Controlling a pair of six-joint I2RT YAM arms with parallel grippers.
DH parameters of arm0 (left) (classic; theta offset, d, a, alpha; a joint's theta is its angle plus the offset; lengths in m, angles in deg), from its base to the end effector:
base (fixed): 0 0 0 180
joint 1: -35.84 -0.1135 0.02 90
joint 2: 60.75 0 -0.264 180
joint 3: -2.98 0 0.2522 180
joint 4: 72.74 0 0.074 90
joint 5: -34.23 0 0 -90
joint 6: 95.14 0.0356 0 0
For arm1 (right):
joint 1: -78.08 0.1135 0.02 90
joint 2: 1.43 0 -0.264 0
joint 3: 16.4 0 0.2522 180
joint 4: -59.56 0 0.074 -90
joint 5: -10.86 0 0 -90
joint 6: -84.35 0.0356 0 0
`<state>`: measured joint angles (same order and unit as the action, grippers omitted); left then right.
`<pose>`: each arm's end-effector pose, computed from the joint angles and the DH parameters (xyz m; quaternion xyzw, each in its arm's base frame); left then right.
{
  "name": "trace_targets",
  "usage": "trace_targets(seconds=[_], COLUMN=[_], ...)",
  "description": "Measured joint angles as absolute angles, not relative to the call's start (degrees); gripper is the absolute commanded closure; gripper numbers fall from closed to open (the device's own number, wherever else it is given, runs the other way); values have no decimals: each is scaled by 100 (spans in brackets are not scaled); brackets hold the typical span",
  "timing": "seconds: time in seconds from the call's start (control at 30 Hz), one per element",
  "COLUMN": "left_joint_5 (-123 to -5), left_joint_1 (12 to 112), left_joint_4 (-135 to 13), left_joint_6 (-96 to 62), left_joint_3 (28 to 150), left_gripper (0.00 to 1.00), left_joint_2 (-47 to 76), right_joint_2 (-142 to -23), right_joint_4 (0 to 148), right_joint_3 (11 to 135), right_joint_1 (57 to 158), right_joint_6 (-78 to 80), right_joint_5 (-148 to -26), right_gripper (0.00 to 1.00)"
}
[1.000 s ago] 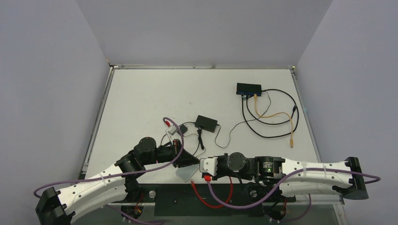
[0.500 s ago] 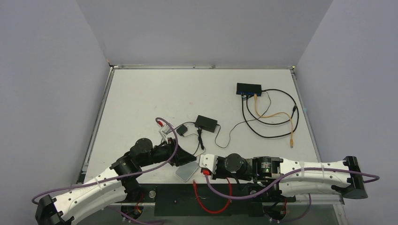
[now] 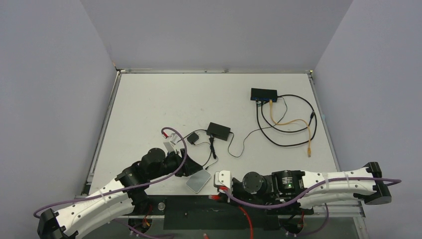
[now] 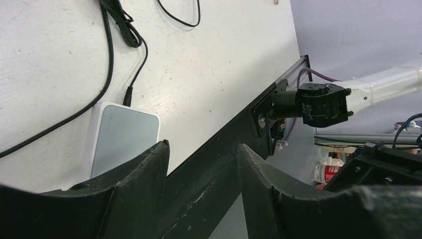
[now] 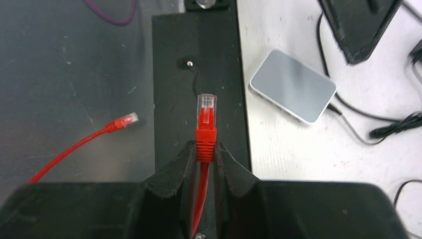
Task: Insert the plug into the switch port
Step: Insert the connector into the switch port.
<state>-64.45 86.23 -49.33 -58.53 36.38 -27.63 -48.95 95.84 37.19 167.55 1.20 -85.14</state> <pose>0.0925 -0.1201 0.2161 0.0199 0.8329 -0.4713 0.2894 -0.0020 0.1871 0.2798 -0.5911 0.6331 0.4011 0.2982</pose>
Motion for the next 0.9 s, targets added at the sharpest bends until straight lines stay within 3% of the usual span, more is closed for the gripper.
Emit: trace_targets(seconds=[0.27, 0.57, 0.9], left_joint_5=[-6061, -5508, -5451], left_joint_1=[8623, 8599, 8597], left_joint_4=[-4671, -4177, -4120], left_joint_6=[-5899, -6113, -6321], left_joint_3=[3535, 3463, 3078], left_gripper=[49, 49, 49], left_joint_2=[-2832, -2620, -2376], right_joint_2=[-5833, -7374, -8224], right_joint_4=[9182, 8963, 8642], right_joint_3=[3210, 3370, 3678], right_joint_1=[16777, 16862, 16889], right_joint_6=[806, 1189, 1355], right_joint_5=[-7927, -7009, -6501], right_gripper=[100, 100, 100])
